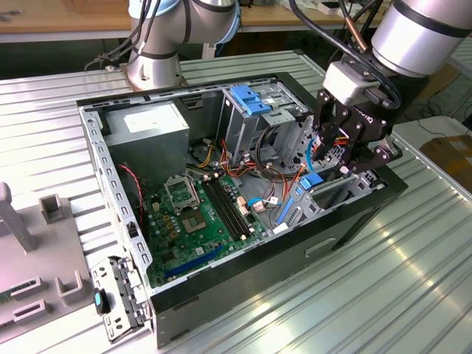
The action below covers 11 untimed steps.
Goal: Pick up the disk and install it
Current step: 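Insert the disk into the insertion slot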
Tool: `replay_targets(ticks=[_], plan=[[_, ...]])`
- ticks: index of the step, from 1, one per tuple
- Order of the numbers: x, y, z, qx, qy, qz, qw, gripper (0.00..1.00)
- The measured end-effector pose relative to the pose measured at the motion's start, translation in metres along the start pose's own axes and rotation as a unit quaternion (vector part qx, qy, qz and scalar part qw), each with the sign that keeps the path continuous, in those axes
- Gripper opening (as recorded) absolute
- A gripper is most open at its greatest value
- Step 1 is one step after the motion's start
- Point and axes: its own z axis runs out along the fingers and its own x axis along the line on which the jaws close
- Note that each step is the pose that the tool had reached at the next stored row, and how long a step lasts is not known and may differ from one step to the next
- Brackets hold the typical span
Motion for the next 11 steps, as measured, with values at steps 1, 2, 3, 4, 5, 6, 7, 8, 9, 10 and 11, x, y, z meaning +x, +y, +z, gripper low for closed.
replay_targets(ticks=[1, 2, 3, 4, 5, 6, 7, 8, 9, 10, 11], plan=[[0.0, -0.0009, 0.0001, 0.0, 0.0, 0.0, 1.0, 0.36], [0.0001, -0.0037, 0.0005, 0.0, -0.0001, 0.0, 1.0, 0.3], [0.0, -0.0086, 0.0008, 0.0, 0.0001, 0.0, 1.0, 0.24], [-0.0001, -0.0139, 0.0013, 0.0, 0.0001, 0.0, 1.0, 0.18], [-0.0001, -0.0199, 0.0024, 0.0, 0.0, 0.0, 1.0, 0.18], [-0.0002, -0.0257, 0.0043, 0.0, 0.0, 0.0, 1.0, 0.11], [-0.0003, -0.0293, 0.0075, 0.0, 0.0001, 0.0, 1.0, 0.11], [-0.0006, -0.0299, 0.0113, 0.0, 0.0001, 0.0, 1.0, 0.11], [-0.0006, -0.0302, 0.0159, 0.0, 0.0, 0.0, 1.0, 0.11], [-0.0004, -0.0302, 0.0211, 0.0, 0.0001, 0.0, 1.0, 0.11], [-0.0004, -0.0303, 0.0248, 0.0, 0.0001, 0.0, 1.0, 0.11]])
